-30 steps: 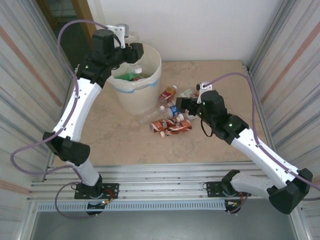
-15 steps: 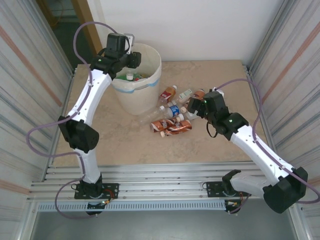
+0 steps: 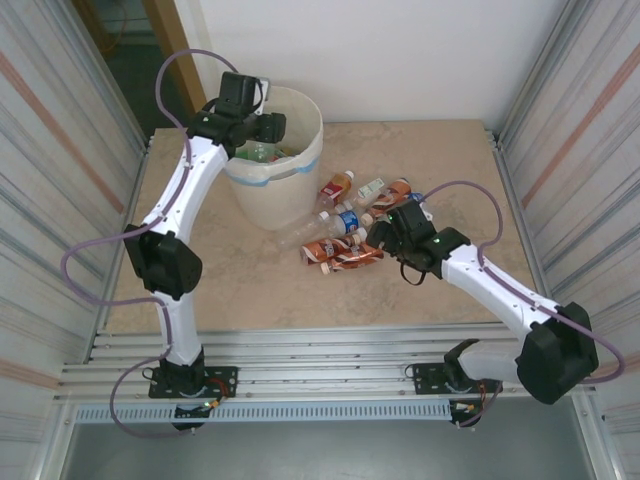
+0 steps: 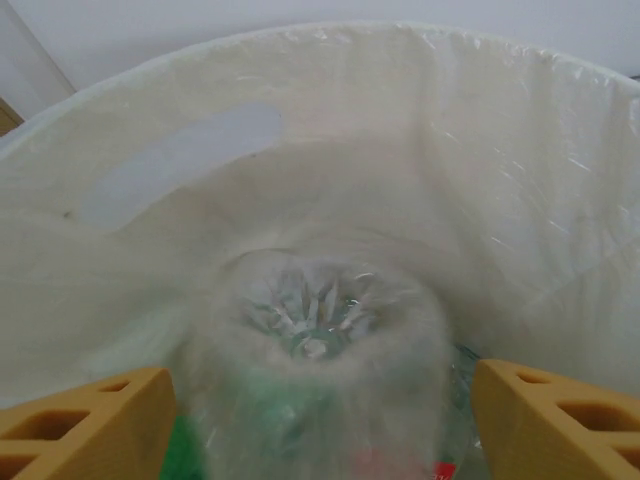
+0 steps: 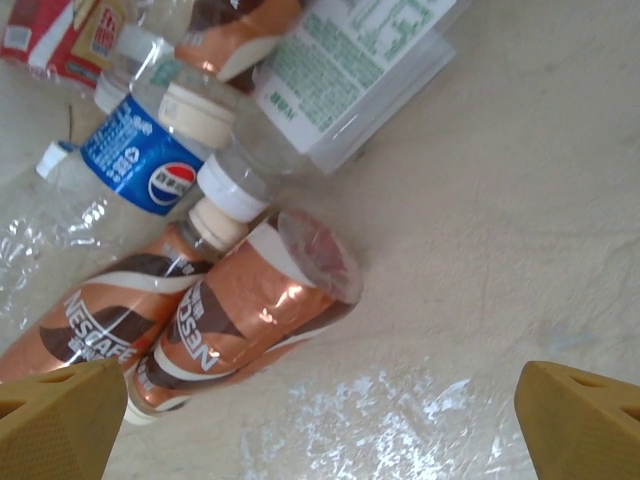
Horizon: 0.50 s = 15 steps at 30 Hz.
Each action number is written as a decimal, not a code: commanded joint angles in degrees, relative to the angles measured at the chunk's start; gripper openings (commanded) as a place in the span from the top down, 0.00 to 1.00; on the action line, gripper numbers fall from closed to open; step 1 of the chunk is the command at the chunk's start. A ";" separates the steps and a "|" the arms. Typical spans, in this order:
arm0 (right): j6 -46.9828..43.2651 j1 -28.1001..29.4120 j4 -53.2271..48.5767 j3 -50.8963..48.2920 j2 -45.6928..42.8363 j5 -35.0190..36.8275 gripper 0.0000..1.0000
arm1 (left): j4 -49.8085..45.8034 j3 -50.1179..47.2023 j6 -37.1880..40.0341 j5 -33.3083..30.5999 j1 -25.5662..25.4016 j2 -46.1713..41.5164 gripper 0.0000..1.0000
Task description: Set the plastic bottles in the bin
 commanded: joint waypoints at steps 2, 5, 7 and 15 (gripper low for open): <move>5.78 2.45 -0.19 -0.75 2.90 -0.27 0.02 | -1.34 3.60 -0.51 0.42 0.42 0.45 0.12; 7.43 3.50 0.90 -1.12 5.19 -1.42 0.02 | -1.38 3.96 -1.34 1.58 0.39 -0.69 0.09; 8.08 4.20 1.85 -1.21 6.33 -1.95 0.02 | -1.34 3.63 -1.73 2.64 0.31 -2.07 0.09; 10.83 5.39 3.99 -0.89 10.28 -2.94 0.02 | 4.04 -7.64 -2.03 2.98 -1.39 -13.51 0.07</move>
